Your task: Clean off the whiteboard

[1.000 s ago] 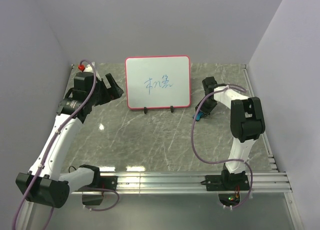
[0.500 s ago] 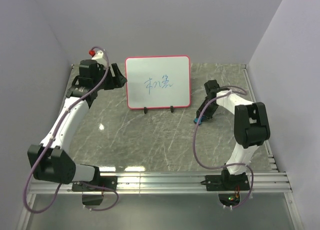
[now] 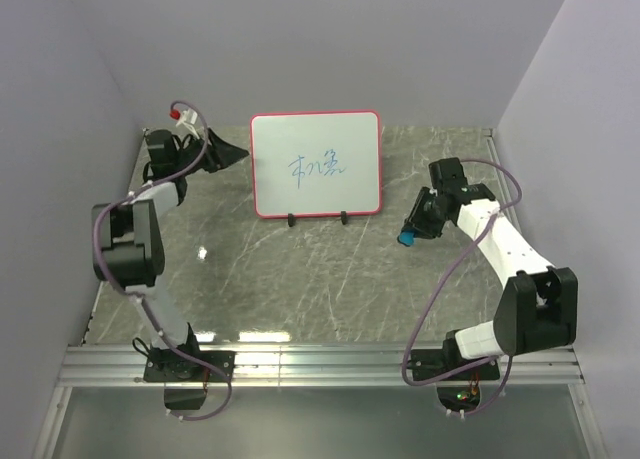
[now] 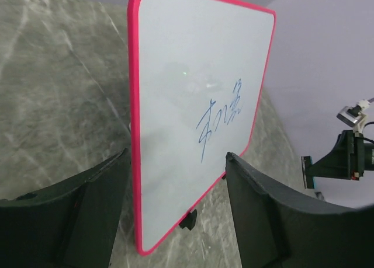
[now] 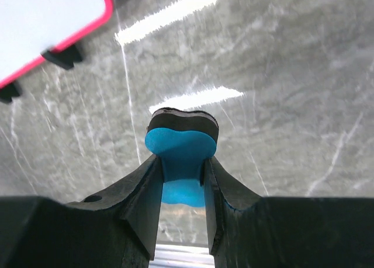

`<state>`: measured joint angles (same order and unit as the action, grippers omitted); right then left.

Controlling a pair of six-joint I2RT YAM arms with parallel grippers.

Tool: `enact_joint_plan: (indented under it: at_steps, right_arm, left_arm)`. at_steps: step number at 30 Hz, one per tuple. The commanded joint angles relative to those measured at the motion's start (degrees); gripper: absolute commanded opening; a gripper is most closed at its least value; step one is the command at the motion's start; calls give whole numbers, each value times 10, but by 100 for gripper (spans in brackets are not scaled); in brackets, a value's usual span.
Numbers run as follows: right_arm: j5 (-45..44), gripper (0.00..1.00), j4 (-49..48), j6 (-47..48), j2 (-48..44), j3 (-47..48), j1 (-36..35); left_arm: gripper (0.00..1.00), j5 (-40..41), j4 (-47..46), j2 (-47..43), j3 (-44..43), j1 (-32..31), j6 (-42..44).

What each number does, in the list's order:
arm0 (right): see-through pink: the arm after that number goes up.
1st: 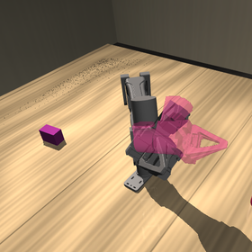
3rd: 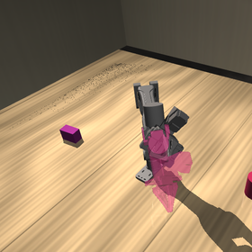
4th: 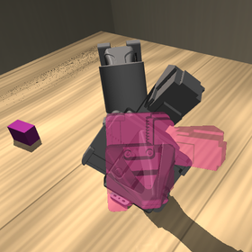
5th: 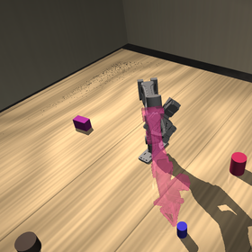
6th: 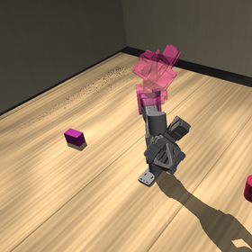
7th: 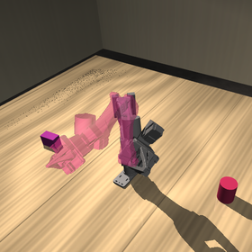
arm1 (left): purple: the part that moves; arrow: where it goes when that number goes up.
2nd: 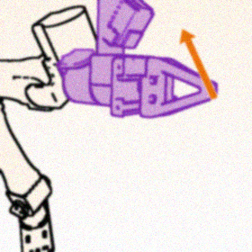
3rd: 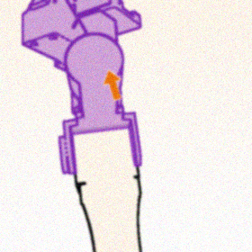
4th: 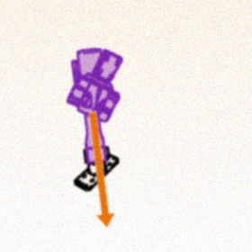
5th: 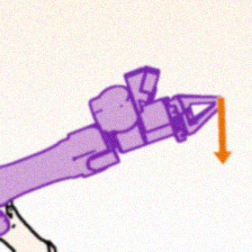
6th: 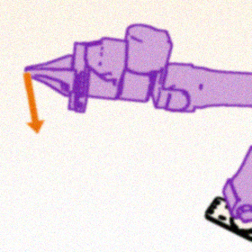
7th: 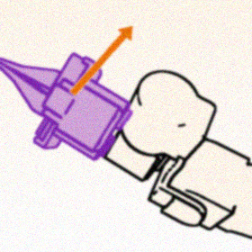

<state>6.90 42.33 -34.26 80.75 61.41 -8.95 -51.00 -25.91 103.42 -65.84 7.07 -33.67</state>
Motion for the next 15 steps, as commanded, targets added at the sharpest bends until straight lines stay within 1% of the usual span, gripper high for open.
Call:
enact_joint_plan:
  at_steps: [1,5,8,10,15]
  right_arm:
    - [0,0,31,26,-23,-14,3]
    - [0,0,36,25,-37,-19,3]
    - [-2,0,39,20,-45,-20,4]
    - [-5,0,40,16,-51,-20,3]
    - [-7,0,39,0,-51,-24,3]
  left_arm:
    - [72,-92,-177,50,-34,-4,-86]
    - [72,-91,-224,119,-61,-5,-126]
    - [70,-83,-200,145,-89,-6,-111]
    - [69,-86,-203,167,-108,-7,-110]
    - [67,-114,-187,220,-171,-11,-117]
